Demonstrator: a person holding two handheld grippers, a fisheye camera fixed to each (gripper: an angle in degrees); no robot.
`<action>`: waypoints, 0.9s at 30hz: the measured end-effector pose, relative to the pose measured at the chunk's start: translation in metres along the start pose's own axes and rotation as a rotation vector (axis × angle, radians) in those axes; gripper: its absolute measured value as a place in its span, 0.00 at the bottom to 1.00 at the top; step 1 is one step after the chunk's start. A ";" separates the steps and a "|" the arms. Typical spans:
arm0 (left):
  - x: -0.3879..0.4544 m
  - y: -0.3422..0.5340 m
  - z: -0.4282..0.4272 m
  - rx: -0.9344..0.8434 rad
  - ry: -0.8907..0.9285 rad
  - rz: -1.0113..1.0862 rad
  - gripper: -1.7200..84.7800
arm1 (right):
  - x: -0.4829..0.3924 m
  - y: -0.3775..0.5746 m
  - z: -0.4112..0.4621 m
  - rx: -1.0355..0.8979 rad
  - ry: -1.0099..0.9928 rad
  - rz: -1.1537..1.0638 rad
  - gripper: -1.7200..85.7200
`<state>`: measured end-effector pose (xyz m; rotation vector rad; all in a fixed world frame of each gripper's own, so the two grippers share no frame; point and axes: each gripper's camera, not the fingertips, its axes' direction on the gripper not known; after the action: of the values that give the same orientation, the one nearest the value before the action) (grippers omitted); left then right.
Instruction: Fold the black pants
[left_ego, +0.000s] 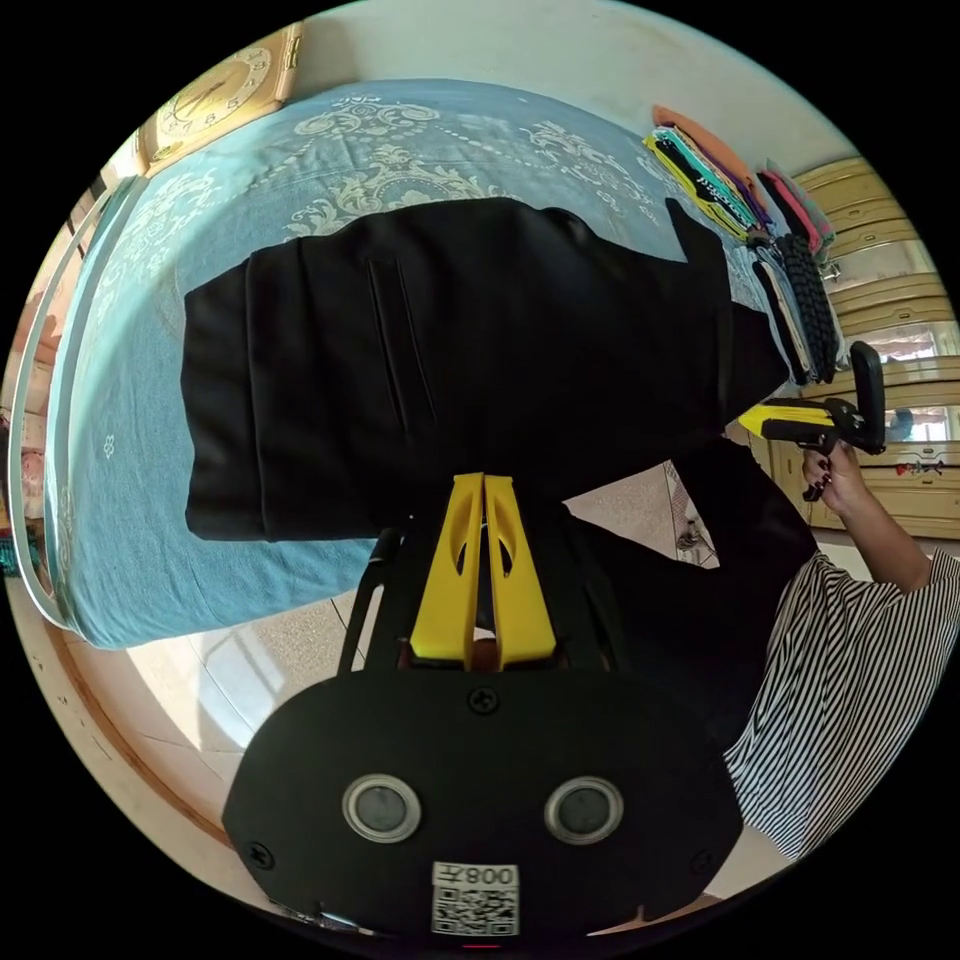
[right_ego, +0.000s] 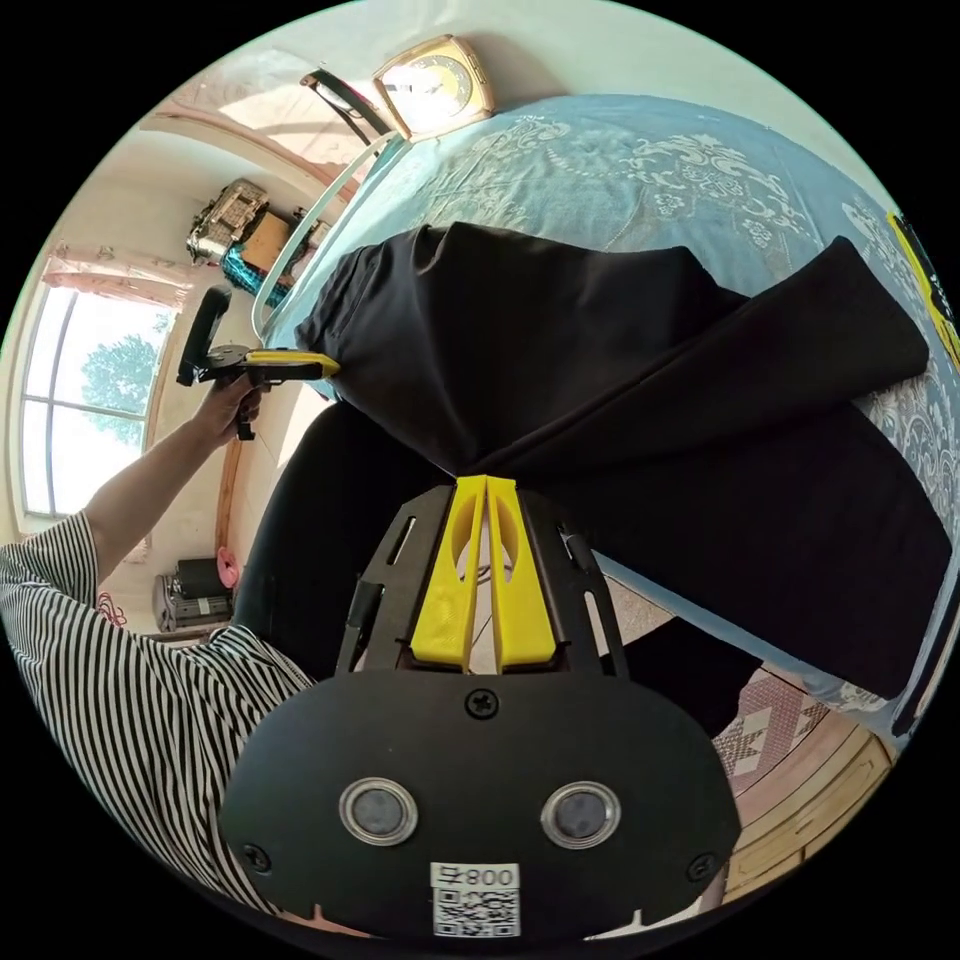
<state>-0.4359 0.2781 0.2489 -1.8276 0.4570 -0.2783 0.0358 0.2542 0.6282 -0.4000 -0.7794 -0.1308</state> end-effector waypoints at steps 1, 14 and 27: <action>0.005 0.000 0.000 0.026 -0.018 -0.002 0.02 | 0.006 -0.001 -0.005 0.010 0.007 0.005 0.02; 0.114 -0.058 0.050 0.151 0.294 0.198 0.05 | 0.060 0.011 -0.023 -0.029 -0.006 0.076 0.02; 0.222 -0.164 0.141 -0.044 0.299 0.309 0.11 | 0.149 -0.046 -0.132 0.144 0.142 0.252 0.10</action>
<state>-0.1515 0.3417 0.3542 -1.7334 0.9505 -0.3306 0.2159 0.1646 0.6627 -0.3450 -0.5885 0.1315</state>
